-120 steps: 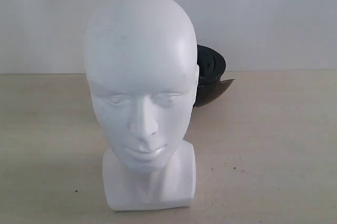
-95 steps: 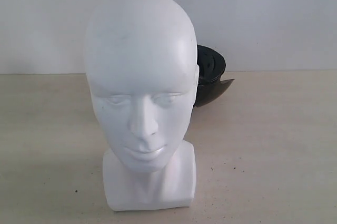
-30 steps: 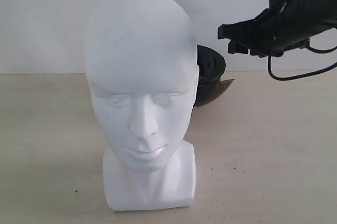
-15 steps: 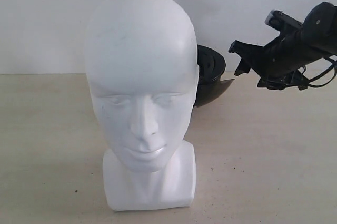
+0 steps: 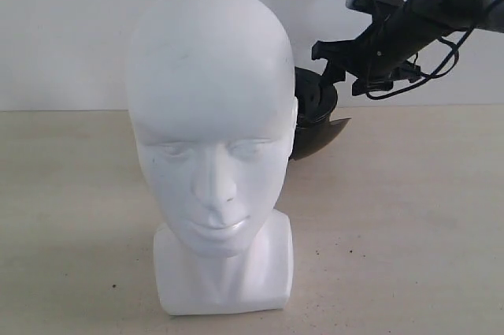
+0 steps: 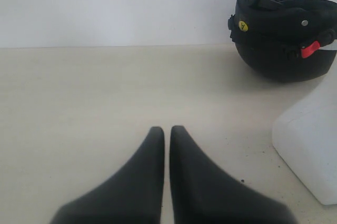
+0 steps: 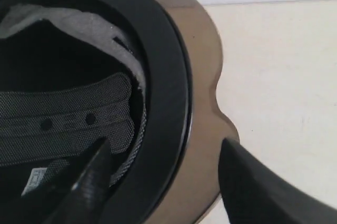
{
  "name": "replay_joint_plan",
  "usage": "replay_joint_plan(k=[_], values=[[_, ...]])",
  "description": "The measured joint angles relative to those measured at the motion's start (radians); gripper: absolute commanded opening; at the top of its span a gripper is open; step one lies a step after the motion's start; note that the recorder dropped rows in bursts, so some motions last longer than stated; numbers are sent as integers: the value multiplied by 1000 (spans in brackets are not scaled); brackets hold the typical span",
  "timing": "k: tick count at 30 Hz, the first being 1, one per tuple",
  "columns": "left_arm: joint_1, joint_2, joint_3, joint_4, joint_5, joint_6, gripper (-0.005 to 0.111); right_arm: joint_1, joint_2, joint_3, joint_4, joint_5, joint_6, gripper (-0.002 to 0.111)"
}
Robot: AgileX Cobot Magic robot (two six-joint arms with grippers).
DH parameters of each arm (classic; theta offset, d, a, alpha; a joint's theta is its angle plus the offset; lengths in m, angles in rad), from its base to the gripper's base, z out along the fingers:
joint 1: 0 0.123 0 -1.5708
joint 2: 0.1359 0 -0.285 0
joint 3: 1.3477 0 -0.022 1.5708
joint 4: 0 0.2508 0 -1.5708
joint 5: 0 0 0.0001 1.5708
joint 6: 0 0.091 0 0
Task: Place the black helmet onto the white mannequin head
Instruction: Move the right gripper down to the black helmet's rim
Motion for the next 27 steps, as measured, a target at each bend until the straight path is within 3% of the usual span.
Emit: replay_joint_plan(k=[6,17,27], values=[[0,0,0,0,0,0,5,0,124,-195,-9,164,-38,58],[0,0,0,0,0,0,5,0,167,-232,-21,202,-49,56],[0,0,0,0,0,0,5,0,167,-234,-13,196,-49,19]])
